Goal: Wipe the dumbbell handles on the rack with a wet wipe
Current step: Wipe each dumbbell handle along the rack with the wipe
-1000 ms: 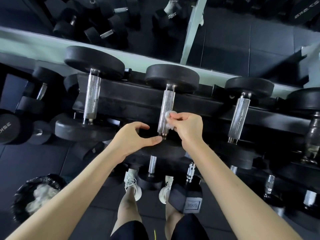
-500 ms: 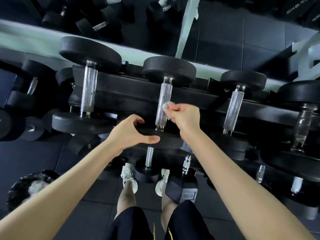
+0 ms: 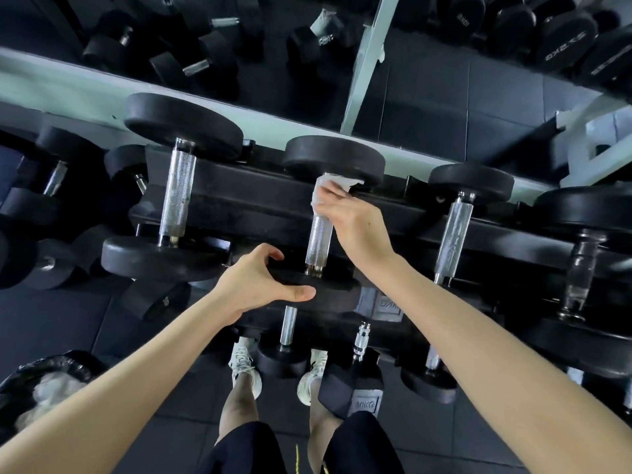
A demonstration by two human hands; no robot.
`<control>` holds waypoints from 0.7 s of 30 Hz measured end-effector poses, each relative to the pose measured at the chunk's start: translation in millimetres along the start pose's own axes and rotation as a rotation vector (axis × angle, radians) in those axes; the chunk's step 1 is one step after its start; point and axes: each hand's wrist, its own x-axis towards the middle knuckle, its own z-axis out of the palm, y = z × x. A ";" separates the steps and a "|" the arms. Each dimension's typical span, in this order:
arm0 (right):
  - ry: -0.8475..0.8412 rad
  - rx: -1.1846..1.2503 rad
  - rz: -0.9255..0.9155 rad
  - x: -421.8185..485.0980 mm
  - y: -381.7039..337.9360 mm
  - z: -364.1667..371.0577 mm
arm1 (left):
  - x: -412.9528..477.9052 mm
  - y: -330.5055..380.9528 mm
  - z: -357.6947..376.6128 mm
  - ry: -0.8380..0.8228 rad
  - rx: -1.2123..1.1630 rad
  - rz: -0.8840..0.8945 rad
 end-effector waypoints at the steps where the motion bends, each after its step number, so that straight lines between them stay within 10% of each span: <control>1: -0.011 -0.045 -0.059 -2.9 4.1 2.1 | -0.3 0.2 0.0 0.007 0.003 0.003; 21: -0.395 -0.372 -0.753 17.0 29.3 -20.6 | -8.4 -1.6 3.6 0.066 0.089 0.056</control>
